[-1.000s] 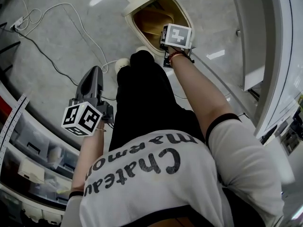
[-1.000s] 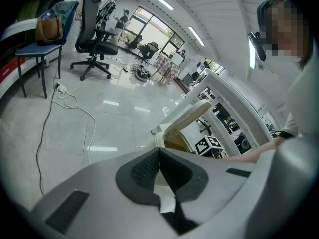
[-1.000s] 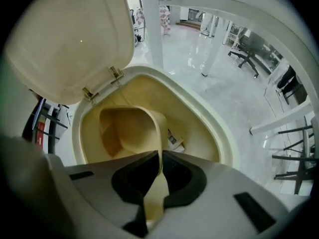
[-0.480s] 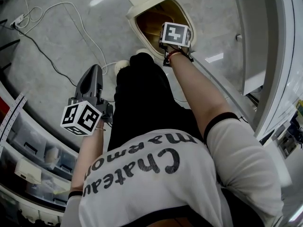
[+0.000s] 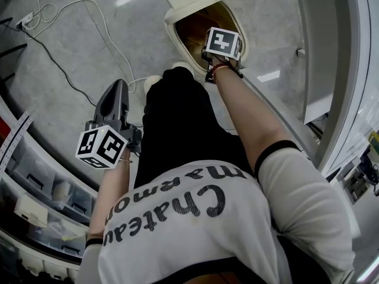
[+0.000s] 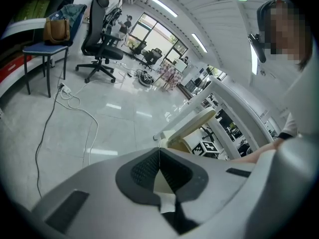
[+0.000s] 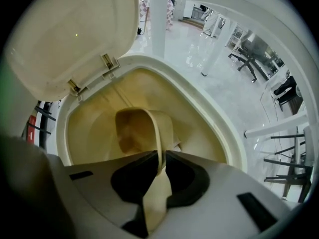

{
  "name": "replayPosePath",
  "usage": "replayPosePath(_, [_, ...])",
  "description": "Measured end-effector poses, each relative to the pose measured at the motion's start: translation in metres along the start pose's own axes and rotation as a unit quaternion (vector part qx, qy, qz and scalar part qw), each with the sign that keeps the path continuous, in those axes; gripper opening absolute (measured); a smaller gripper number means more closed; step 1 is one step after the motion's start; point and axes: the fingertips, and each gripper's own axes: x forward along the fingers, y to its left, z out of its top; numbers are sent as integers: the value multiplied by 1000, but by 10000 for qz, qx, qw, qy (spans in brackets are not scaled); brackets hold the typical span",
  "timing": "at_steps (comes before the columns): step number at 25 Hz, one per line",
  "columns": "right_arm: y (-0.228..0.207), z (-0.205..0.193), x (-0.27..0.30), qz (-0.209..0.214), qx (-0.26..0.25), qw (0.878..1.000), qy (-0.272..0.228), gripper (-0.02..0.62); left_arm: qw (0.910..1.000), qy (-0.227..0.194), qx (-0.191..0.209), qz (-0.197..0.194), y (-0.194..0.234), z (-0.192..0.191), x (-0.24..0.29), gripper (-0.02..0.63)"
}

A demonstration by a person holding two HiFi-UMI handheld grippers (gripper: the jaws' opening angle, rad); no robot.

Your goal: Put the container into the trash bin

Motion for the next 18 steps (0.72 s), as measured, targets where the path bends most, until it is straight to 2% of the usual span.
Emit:
replayPosePath(10, [-4, -5, -12, -45, -89, 9999, 116, 41, 9999, -54, -119, 33, -8, 5, -15, 25])
replayPosePath(18, [-2, -9, -54, 50, 47, 10000, 18, 41, 9999, -48, -26, -115, -29, 18, -39, 25])
